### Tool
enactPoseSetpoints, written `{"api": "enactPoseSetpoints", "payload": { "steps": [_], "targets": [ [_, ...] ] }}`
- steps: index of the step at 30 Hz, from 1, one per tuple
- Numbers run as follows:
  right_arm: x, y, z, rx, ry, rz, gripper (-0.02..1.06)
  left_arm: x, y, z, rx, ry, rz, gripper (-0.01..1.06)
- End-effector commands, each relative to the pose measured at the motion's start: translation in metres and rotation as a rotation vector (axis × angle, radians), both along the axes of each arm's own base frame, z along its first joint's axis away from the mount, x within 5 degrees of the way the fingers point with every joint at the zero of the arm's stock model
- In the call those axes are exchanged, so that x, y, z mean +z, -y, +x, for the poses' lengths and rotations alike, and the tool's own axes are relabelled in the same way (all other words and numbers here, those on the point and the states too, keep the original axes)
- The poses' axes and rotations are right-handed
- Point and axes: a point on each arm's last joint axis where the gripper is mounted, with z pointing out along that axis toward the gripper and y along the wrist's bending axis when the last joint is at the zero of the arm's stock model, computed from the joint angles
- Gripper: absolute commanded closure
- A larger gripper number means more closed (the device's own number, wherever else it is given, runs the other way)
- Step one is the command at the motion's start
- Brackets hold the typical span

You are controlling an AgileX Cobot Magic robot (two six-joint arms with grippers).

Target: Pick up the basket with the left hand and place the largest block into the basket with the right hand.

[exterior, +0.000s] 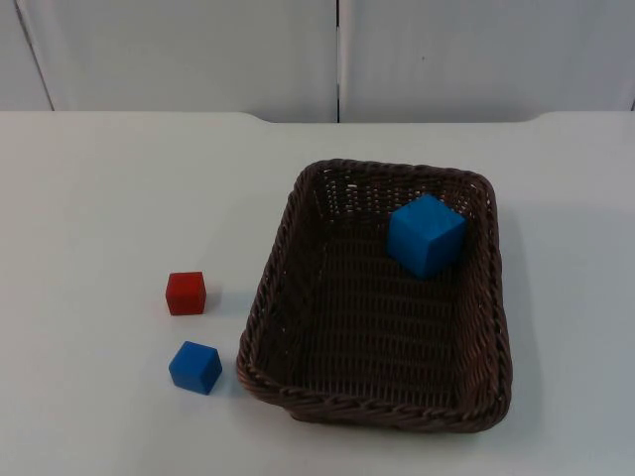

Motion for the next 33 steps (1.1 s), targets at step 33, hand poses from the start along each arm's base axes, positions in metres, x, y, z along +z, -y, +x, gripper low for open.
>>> {"api": "enactPoseSetpoints", "payload": {
  "steps": [33],
  "targets": [
    [0.0000,-0.0024,-0.0023,-0.346,0.006,0.000,-0.01,-0.0015,-0.0003,0.0000,0.001,-0.003,0.000,0.00]
  ]
}}
